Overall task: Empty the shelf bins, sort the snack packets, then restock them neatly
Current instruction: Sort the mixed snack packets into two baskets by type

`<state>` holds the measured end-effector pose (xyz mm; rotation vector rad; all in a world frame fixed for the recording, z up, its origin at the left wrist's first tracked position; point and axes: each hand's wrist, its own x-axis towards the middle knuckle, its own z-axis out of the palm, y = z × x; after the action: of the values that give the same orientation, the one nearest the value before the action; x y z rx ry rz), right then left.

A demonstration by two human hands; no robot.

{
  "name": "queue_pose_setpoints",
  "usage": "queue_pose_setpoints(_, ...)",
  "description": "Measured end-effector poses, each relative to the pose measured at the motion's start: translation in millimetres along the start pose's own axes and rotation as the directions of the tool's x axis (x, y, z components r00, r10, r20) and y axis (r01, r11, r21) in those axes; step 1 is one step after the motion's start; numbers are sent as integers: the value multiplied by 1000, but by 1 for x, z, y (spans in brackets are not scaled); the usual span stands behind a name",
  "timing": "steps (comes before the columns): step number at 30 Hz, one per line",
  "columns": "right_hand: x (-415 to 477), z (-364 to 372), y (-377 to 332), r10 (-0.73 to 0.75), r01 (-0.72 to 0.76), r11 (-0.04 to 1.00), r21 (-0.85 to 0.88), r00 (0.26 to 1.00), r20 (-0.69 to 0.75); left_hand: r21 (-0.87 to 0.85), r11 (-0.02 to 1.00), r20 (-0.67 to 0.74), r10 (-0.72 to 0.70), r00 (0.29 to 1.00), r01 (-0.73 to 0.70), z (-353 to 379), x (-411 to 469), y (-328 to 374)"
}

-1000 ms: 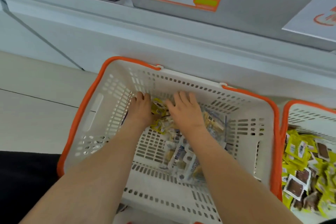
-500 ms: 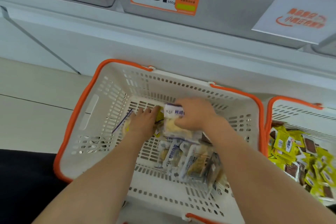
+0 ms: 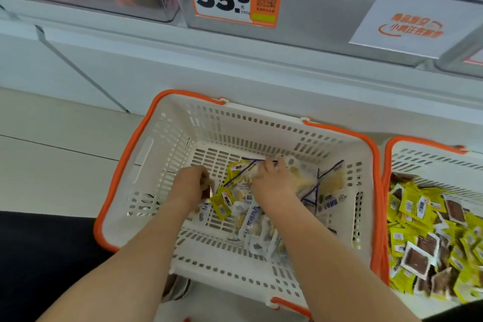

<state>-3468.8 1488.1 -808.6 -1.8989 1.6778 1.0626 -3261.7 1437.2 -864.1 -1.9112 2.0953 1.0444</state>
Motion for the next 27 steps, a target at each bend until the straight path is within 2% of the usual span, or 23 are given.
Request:
queue_pose_setpoints(2, 2, 1, -6, -21, 21, 996, 91, 1000, 0, -124, 992, -97, -17, 995, 5, -7, -3, 2)
queue_pose_setpoints(4, 7, 1, -15, 29, -16, 984, 175, 997, -73, -176, 984, -116, -5, 993, -15, -7, -4, 5)
queue_pose_setpoints(7, 17, 5, -25, 69, -12, 968, 251, 973, -220, -136, 989, 1, 50, 999, -49, 0, -7, 9)
queue_pose_setpoints(10, 30, 11, -23, -39, 100, 977, 186, 952, -303, -28, 993, 129, 114, 985, -112, 11, -5, 12)
queue_pose_setpoints(13, 38, 14, -14, -74, 165, 944, 286, 950, -302, 127, 979, 248, 122, 961, -157, 26, -3, 12)
queue_pose_setpoints(18, 36, 7, 8, 34, 25, 944, 330, 984, -172, 271, 953, 326, 45, 944, -139, 36, -5, 18)
queue_pose_setpoints(20, 40, 7, 9, 67, -8, 946, 325, 983, -169, 315, 937, 349, 32, 936, -149, 38, -6, 17)
queue_pose_setpoints(22, 48, 7, 5, 53, 19, 945, 327, 976, -210, 350, 924, 357, 24, 934, -157, 42, -6, 15)
queue_pose_setpoints(25, 64, 9, -8, -104, 184, 945, 272, 953, -284, 294, 944, 354, 40, 934, -152, 37, -4, 15)
queue_pose_setpoints(27, 68, 10, -12, -107, 191, 927, 324, 959, -261, 170, 978, 306, 66, 950, -122, 26, 2, 10)
